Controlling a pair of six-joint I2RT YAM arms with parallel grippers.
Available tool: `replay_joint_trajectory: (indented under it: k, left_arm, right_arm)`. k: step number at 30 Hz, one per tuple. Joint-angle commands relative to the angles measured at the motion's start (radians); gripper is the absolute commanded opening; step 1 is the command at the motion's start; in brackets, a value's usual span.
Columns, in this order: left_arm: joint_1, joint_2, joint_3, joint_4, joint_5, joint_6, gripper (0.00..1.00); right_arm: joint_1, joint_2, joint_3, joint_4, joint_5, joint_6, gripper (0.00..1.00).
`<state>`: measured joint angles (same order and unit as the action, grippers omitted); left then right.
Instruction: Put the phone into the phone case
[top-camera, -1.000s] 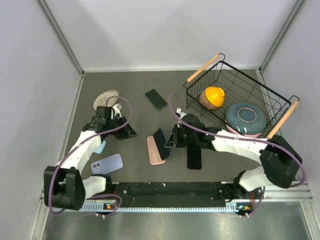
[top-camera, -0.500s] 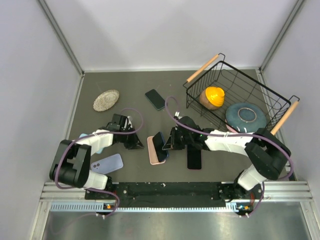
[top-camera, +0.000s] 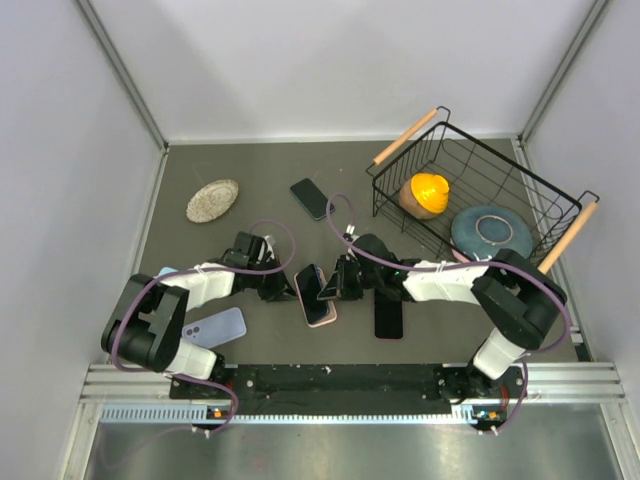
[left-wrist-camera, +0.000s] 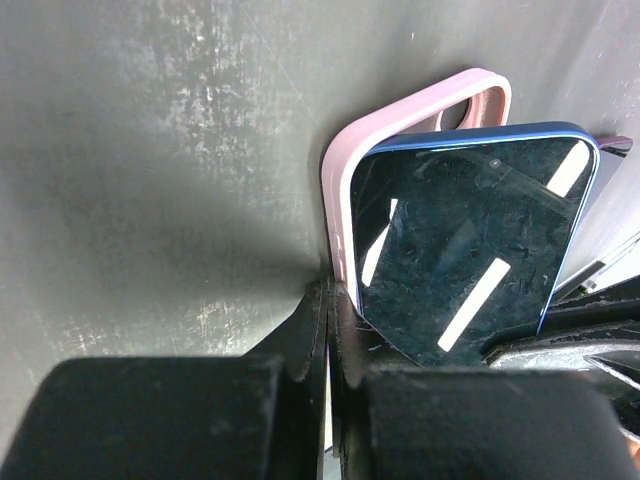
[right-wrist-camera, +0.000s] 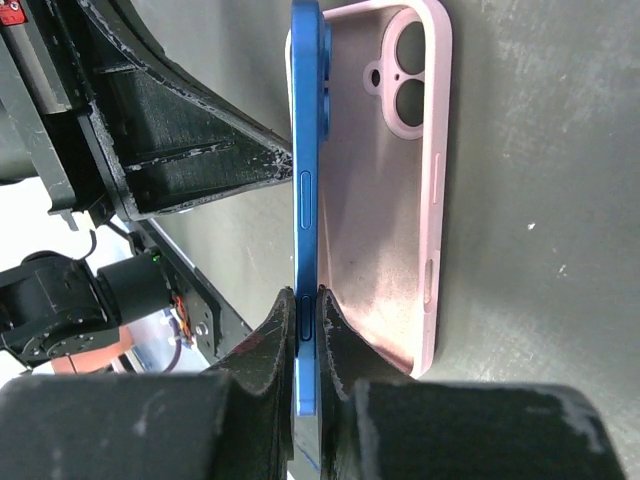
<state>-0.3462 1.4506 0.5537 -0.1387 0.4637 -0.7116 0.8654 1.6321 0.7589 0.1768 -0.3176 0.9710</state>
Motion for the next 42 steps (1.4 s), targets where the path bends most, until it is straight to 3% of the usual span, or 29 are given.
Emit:
replay_joint_trajectory:
  k: [1,14,24,34,35,42]
  left_arm:
    - [-0.019,0.025,-0.035,0.017,-0.048,0.001,0.00]
    - [-0.024,0.002,-0.054,0.022,-0.060,0.000,0.00]
    - [-0.024,-0.036,-0.031,-0.022,-0.082,0.004,0.00]
    - [-0.025,-0.134,-0.026,-0.113,-0.125,0.006,0.12]
    - [-0.024,-0.142,-0.026,-0.116,-0.120,0.003,0.17]
    - [-0.025,-0.203,-0.024,-0.134,-0.134,-0.020,0.29]
  right_arm:
    - [-0.003,0.026,-0.020,0.079,-0.037,-0.009,0.00]
    - [-0.003,0.078,-0.058,0.092,-0.040,-0.092,0.00]
    - [-0.003,0.087,-0.018,-0.003,-0.018,-0.169,0.00]
    - [-0.003,0.046,0.054,-0.154,0.034,-0.213,0.08]
    - [-0.003,0.048,0.062,-0.160,0.035,-0.218,0.10]
    - [-0.003,0.063,0.077,-0.174,0.049,-0.209,0.13]
